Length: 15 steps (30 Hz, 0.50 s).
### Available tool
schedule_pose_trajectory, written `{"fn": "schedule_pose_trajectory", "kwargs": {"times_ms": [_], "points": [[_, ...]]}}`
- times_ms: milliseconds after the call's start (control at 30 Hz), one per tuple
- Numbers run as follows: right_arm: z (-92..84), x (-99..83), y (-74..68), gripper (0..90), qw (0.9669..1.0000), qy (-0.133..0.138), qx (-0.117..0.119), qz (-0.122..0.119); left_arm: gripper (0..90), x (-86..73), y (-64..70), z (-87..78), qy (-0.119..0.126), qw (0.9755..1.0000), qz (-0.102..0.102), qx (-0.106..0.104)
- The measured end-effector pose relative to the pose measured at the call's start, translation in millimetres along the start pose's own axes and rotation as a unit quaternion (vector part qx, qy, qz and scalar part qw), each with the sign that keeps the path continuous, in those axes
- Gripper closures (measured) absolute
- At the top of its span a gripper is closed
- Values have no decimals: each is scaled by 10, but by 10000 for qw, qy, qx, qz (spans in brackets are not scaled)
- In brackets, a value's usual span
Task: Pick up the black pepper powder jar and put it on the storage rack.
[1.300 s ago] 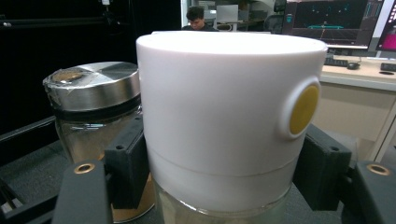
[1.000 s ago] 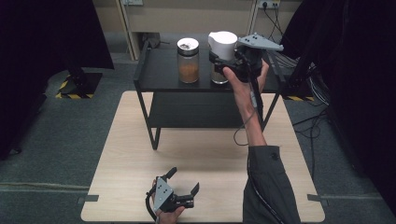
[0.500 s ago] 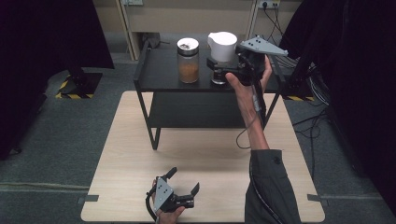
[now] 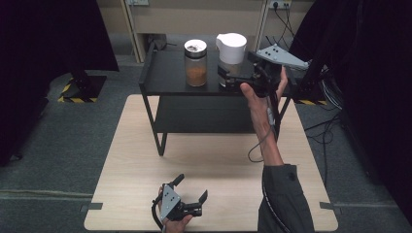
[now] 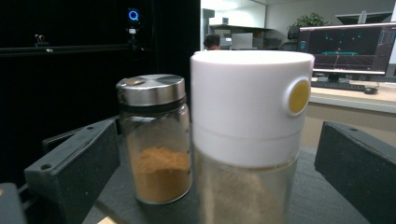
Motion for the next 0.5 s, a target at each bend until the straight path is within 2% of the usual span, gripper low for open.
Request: {"fn": "schedule_pose_trajectory", "kwargs": {"times_ms": [500], "points": [[-298, -381, -115, 4, 9993, 236, 270, -60, 1, 2, 3, 3, -6, 10000, 15, -2]]}}
Point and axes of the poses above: each handheld gripper's, and its own axes: z roughly forward along the jaws, x roughly out of its top, y roughly to its right, the point moved 1 cm from there along z, roughly forward along the jaws, and after that the axes turned 11 degrees about -y, right-handed, at the moved point
